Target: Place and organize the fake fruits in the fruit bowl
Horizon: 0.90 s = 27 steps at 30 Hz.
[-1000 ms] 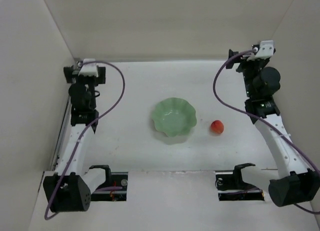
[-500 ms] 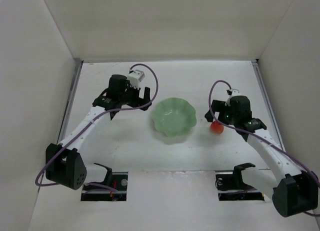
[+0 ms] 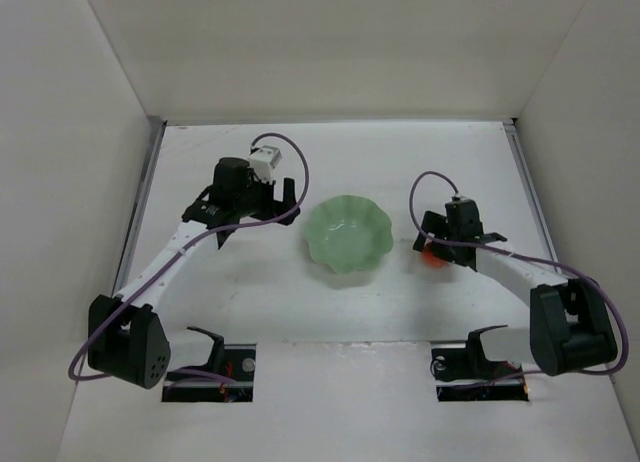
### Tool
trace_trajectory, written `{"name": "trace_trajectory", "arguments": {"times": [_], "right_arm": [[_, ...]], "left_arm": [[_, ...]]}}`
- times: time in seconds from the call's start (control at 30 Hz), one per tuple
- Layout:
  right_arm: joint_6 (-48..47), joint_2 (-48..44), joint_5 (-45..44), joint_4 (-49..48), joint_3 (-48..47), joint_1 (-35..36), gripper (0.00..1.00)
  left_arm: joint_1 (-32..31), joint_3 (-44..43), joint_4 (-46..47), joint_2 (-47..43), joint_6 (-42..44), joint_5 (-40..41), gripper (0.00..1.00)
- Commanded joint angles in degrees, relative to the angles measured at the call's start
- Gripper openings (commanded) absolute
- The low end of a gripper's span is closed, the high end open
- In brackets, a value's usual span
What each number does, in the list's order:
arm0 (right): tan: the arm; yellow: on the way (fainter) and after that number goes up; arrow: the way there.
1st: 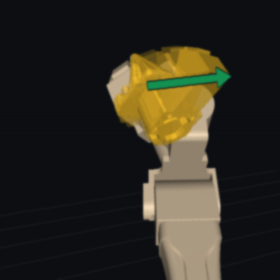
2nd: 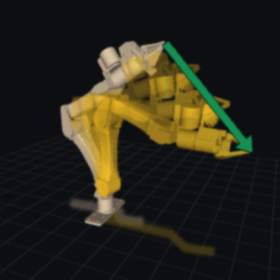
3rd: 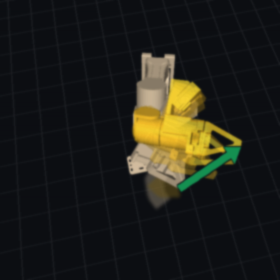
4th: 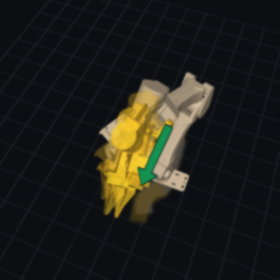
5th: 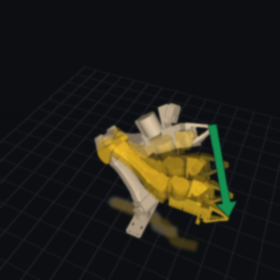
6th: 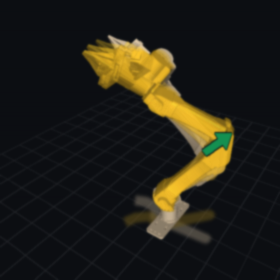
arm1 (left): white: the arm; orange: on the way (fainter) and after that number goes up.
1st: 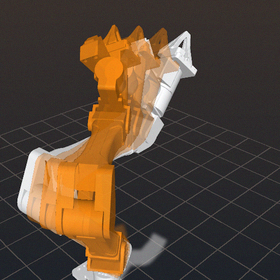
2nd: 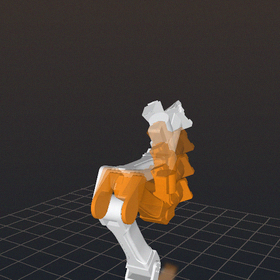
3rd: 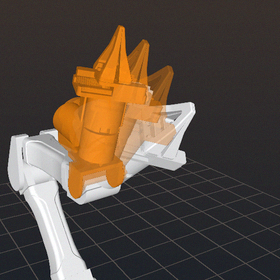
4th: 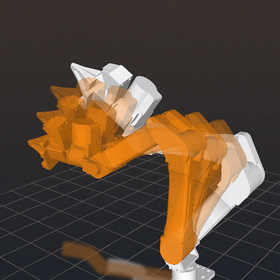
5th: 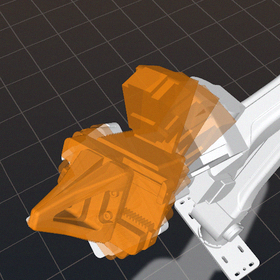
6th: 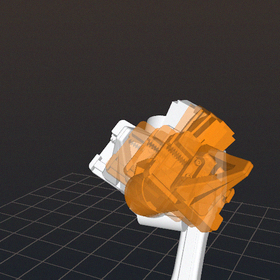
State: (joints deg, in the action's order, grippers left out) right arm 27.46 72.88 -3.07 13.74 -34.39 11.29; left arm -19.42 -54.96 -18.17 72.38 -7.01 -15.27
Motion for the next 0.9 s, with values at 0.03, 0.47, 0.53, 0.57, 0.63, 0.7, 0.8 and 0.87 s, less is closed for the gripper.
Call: {"name": "trace_trajectory", "arguments": {"times": [0.03,0.47,0.53,0.57,0.63,0.7,0.8,0.87], "right_arm": [[2.6,1.56,-0.62,-5.83,0.29,-0.52,0.94],[5.85,-12.85,-4.47,-0.73,-10.5,9.99,0.25],[4.8,-12.24,-9.12,-2.21,-14.54,16.58,0.26],[4.62,-10.76,-10.19,-3.53,-15.87,19.49,0.27],[4.97,-5.85,-7.67,-5.82,-17.63,23.19,0.3],[5.15,-0.48,-4.24,-7.75,-18.69,24.61,0.31],[4.01,4.27,-3.26,-10.73,-19.83,26.45,0.4],[3.39,6.12,-1.86,-11.28,-21.15,26.9,0.54]], "left_arm": [[0.83,1.08,3.14,-2.51,-0.91,1.47,1.0],[3.64,3.98,3.23,-4.44,-0.55,2.52,1.0],[4.0,4.51,3.76,-4.44,-0.64,2.52,1.0],[4.17,4.77,3.93,-4.44,-0.73,2.52,1.0],[4.17,4.77,3.94,-4.44,-0.64,2.78,1.0],[4.26,4.69,3.94,-4.44,-0.55,3.05,1.0],[4.44,4.51,3.94,-4.53,-0.38,3.31,1.0],[4.44,4.42,3.94,-4.53,-0.29,3.49,1.0]]}}
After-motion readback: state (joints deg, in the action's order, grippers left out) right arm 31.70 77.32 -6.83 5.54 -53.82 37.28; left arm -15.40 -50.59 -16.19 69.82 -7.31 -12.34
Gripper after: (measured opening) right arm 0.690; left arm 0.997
